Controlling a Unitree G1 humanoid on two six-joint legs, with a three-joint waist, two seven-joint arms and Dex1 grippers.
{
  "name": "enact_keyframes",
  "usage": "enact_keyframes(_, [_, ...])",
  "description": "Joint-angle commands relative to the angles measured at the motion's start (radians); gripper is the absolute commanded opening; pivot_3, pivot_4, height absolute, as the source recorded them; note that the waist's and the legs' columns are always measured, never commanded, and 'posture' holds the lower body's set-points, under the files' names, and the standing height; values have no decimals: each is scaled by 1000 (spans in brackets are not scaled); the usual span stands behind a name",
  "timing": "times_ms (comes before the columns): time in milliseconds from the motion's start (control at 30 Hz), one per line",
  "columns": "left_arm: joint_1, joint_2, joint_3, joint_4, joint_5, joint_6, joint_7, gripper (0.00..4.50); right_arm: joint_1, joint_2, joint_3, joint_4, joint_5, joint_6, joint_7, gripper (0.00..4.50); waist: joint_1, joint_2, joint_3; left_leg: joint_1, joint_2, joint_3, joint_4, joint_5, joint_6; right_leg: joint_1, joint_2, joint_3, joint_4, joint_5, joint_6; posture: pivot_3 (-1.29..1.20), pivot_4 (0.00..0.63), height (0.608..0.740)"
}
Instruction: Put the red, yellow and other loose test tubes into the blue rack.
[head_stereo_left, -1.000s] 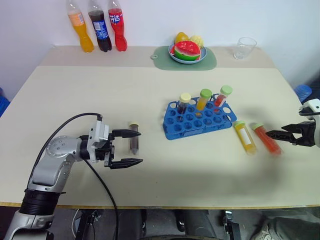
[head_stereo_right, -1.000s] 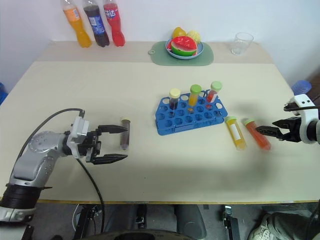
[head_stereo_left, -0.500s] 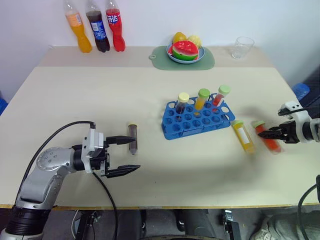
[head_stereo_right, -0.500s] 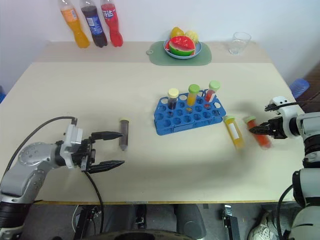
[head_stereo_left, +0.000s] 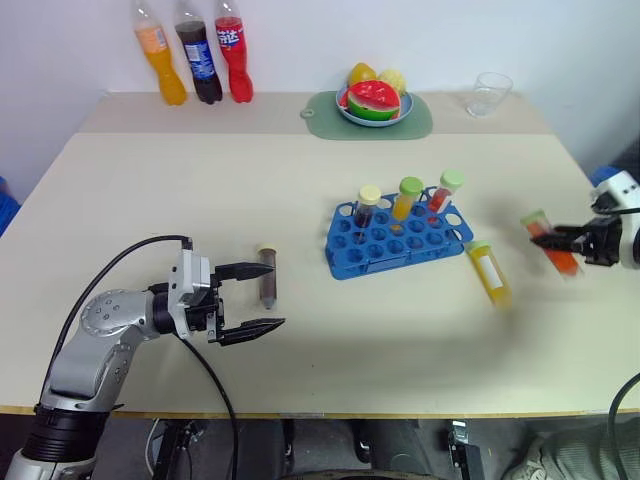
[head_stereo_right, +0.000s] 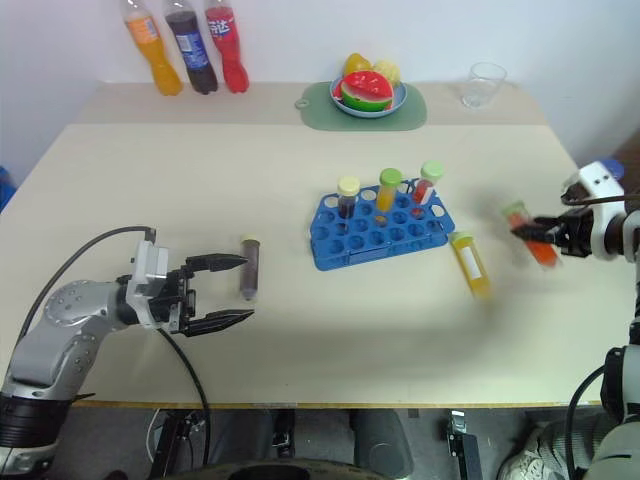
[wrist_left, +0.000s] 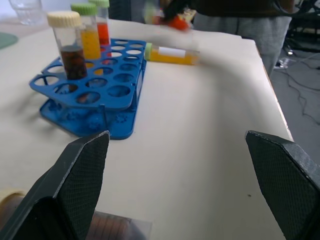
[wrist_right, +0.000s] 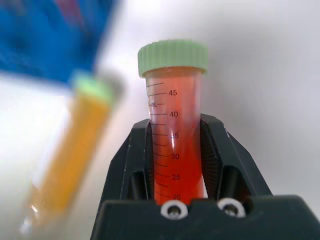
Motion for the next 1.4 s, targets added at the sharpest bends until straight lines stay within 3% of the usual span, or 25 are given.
enact_keyframes(33, [-46, -20, -16, 37, 19, -40, -14, 4500, 121, 126, -207, -292, 138, -97, -149, 773, 1, 0, 0, 0, 0, -1, 0, 0, 0, 1, 1, 0, 1, 0, 0, 0, 150, 740])
enact_keyframes(233, [-134, -46, -40, 141, 42, -80, -50, 4500, 278, 435, -211, -546, 86, -337, -454, 773, 1, 0, 0, 1, 0, -1, 2, 0, 0, 1, 1, 0, 2, 0, 0, 0, 150, 740])
enact_keyframes(467, [-215, -50, -45, 229, 52, -97, -98, 4500, 270, 677, -108, -501, -7, -619, -654, 773, -4, 1, 0, 1, 0, -1, 2, 0, 0, 1, 1, 0, 2, 0, 0, 0, 150, 740])
enact_keyframes(800, [-210, -41, -26, 213, 44, -87, -91, 4500, 294, 755, -13, -427, -18, -714, -725, 773, -3, 1, 0, 1, 0, -1, 2, 0, 0, 1, 0, 0, 3, 0, 0, 0, 150, 740])
enact_keyframes(1400, [-161, -25, -1, 169, 36, -73, -69, 4500, 265, 793, 25, -230, -13, -799, -761, 773, -6, 0, 0, 2, 0, -1, 1, 0, 0, 2, 1, 0, 3, 0, 0, 0, 150, 740])
